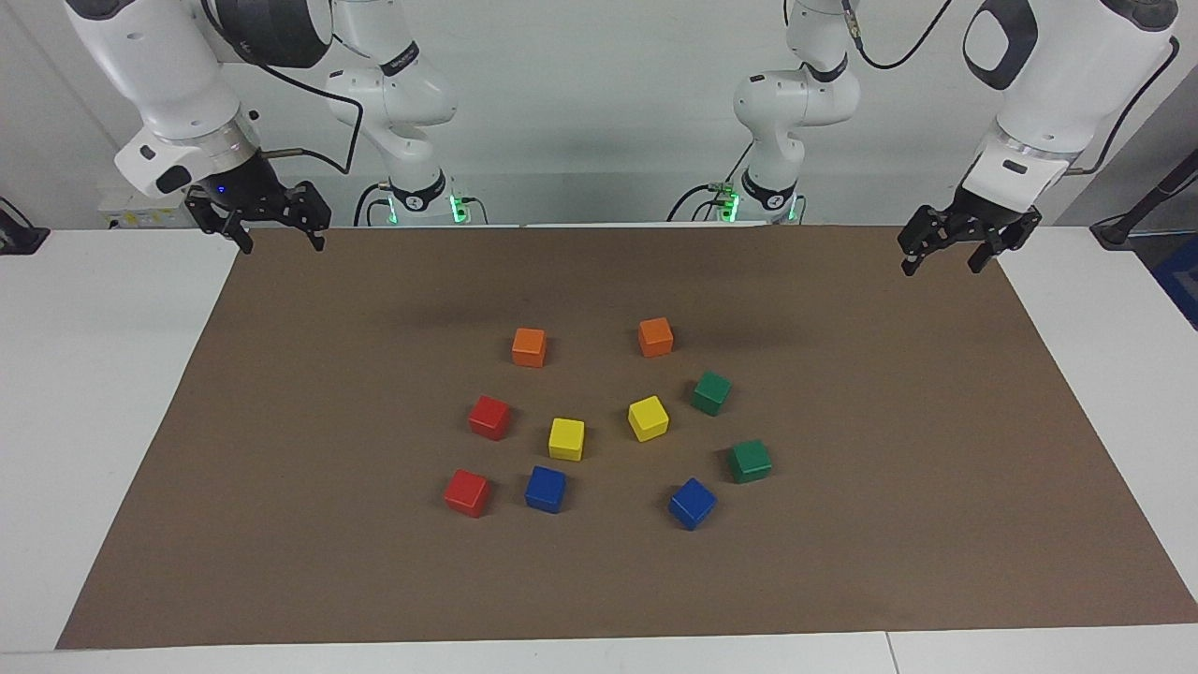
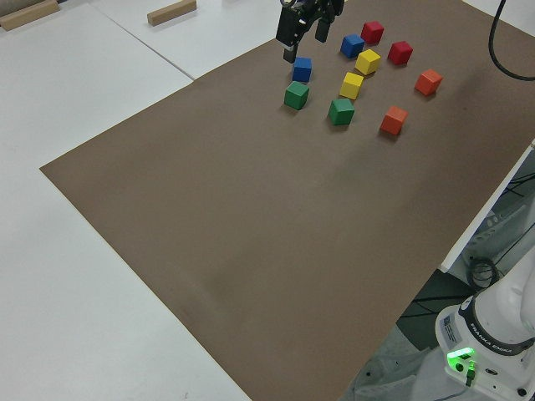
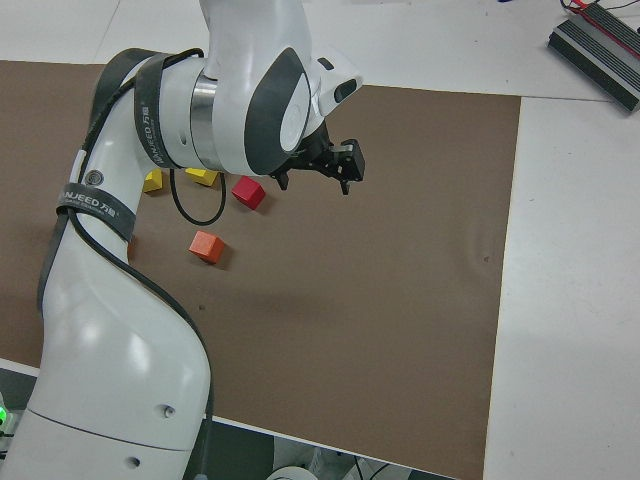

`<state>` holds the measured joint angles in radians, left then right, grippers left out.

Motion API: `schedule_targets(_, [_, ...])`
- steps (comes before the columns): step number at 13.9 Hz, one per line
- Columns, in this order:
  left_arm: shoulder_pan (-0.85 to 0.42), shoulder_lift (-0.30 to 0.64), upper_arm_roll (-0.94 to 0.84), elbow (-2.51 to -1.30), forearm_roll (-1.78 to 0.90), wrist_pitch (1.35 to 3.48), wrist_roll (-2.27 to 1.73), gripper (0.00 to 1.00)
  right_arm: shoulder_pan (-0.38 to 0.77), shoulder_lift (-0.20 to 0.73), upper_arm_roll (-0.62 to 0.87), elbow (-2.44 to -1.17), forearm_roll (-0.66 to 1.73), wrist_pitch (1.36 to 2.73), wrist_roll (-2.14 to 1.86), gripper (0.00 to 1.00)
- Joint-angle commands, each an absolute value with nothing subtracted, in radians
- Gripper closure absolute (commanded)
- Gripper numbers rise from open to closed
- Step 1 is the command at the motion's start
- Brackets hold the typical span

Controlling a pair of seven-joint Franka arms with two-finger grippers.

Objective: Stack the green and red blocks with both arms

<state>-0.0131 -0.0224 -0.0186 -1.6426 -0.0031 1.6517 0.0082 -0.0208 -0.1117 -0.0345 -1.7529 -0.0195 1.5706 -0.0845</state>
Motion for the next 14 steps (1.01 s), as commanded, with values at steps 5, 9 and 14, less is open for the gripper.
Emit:
schedule_targets(5, [-0.012,-0.037,-0.015,-1.654,-0.021,1.641,0.015,0.00,-0.048,-0.113,-0.025,-1.749,-0.028,1.583,-0.071,0.00])
schedule_targets(9, [-0.012,-0.037,-0.015,-1.654,-0.021,1.640,0.015,0.00,-0.048,-0.124,-0.029,-1.750,-0.018,1.569,-0.077,0.00])
schedule_targets(14, [-0.012,-0.037,-0.015,-1.654,-0.021,1.640,0.015,0.00,-0.037,-0.150,-0.029,-1.782,-0.017,1.597,-0.057,0.00])
